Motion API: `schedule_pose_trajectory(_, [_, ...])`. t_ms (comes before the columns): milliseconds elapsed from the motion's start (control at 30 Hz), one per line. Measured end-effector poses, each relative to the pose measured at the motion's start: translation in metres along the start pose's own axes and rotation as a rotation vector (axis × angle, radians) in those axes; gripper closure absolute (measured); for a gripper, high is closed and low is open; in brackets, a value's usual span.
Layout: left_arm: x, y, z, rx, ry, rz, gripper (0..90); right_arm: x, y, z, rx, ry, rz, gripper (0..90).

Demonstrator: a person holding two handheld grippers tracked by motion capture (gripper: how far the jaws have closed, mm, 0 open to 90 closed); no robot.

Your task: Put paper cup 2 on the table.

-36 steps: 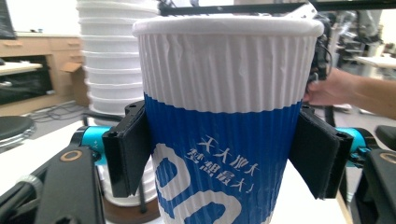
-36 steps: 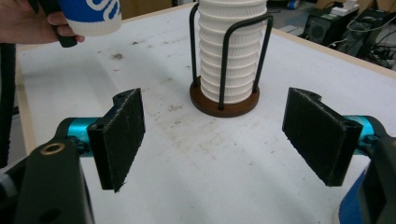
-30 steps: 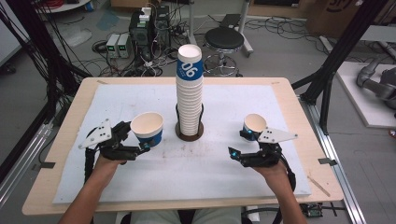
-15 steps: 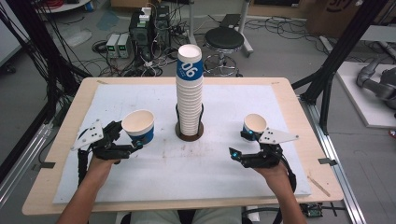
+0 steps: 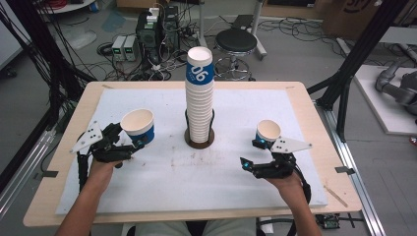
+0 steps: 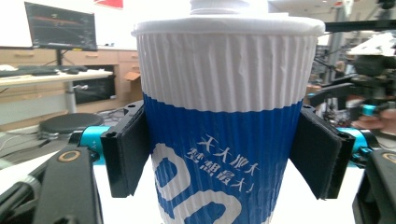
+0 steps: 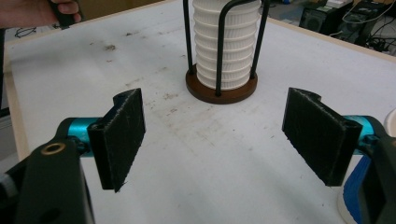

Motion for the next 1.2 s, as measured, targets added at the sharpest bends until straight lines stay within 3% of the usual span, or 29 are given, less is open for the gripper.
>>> schedule_pose_trajectory(333, [-0.010,-0.030,-0.018,0.026,-0.031,0.123,26.5,0.000,-0.002,-0.002,-0.001,0.000,0.014,22.0])
schedule_pose_trajectory(567, [-0.019,-0.049,-0.041,0.057,-0.104,0.197,26.5,-0.002,-0.003,-0.003,0.000,-0.003,0.025,22.0])
schedule_pose_trajectory(900, [-0.038,-0.054,-0.065,0.094,-0.214,0.234,26.5,-0.003,-0.004,-0.004,-0.003,-0.008,0.032,22.0])
schedule_pose_trajectory(1000, [-0.044,-0.054,-0.070,0.064,-0.266,0.247,26.5,-0.003,-0.005,-0.004,0.001,-0.006,0.036,22.0])
schedule_pose_trajectory(1200, [-0.048,-0.058,-0.074,0.060,-0.329,0.316,26.4,-0.002,-0.005,-0.004,0.001,-0.006,0.038,22.0])
Point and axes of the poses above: each handheld gripper's, and its own axes: x roughly backward along the jaws, z roughly out of its top, y roughly to its right, the point moved 8 cm from there along -x, roughly forward along the jaws, and after that the axes turned 2 degrees about x, right-handed, at the moved point
